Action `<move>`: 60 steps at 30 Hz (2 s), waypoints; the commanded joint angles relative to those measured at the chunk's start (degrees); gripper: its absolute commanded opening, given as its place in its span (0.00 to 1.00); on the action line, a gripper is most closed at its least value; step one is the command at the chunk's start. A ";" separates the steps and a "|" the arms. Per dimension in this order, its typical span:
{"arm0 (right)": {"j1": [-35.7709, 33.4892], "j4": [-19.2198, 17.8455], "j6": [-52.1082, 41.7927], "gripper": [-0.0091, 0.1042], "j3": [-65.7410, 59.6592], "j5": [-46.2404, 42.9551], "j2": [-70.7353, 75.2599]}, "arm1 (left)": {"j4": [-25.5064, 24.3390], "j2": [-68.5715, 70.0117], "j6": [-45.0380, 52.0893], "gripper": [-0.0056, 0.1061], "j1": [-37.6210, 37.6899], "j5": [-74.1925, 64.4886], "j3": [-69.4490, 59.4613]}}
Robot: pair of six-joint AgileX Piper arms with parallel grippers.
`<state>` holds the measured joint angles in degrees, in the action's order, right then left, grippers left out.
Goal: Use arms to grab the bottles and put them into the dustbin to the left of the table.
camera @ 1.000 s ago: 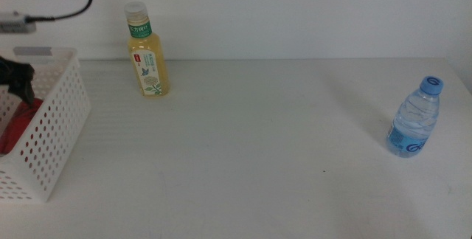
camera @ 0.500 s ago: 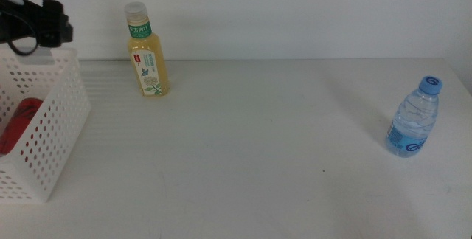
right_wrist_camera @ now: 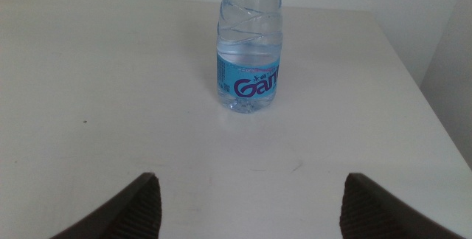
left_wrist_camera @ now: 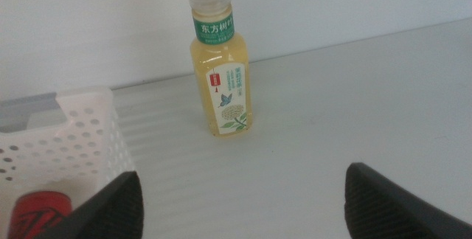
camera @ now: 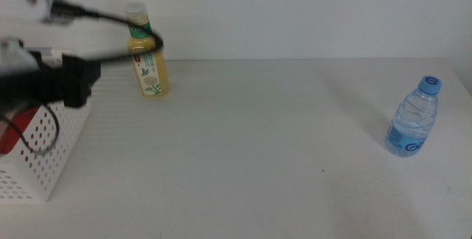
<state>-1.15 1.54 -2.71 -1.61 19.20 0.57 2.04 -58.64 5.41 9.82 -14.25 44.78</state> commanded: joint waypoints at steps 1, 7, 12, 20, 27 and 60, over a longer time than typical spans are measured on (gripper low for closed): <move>0.23 -0.38 -0.14 0.64 0.43 -4.37 1.55 | 1.34 1.87 -0.98 0.86 0.41 10.71 -2.99; 0.23 -0.38 -0.14 0.64 0.43 -4.37 1.55 | 1.47 1.83 -0.98 0.86 0.41 26.21 -13.63; 0.23 -0.38 -0.14 0.64 0.43 -4.37 1.55 | 1.33 0.52 -2.91 0.86 0.41 31.95 -16.90; 0.23 -0.38 -0.14 0.64 0.43 -4.37 1.55 | 0.85 -6.80 -5.41 0.86 0.41 40.16 -16.85; 0.23 -0.38 -0.14 0.64 0.43 -4.37 1.55 | -0.63 -16.33 -6.58 0.86 0.41 45.86 -13.05; 0.23 -0.38 -0.14 0.64 0.43 -4.37 1.55 | -0.59 -58.18 -7.20 0.86 -2.02 55.71 21.48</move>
<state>-1.15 1.54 -2.71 -1.61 19.20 0.57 0.75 -119.04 -0.81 8.04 36.75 63.46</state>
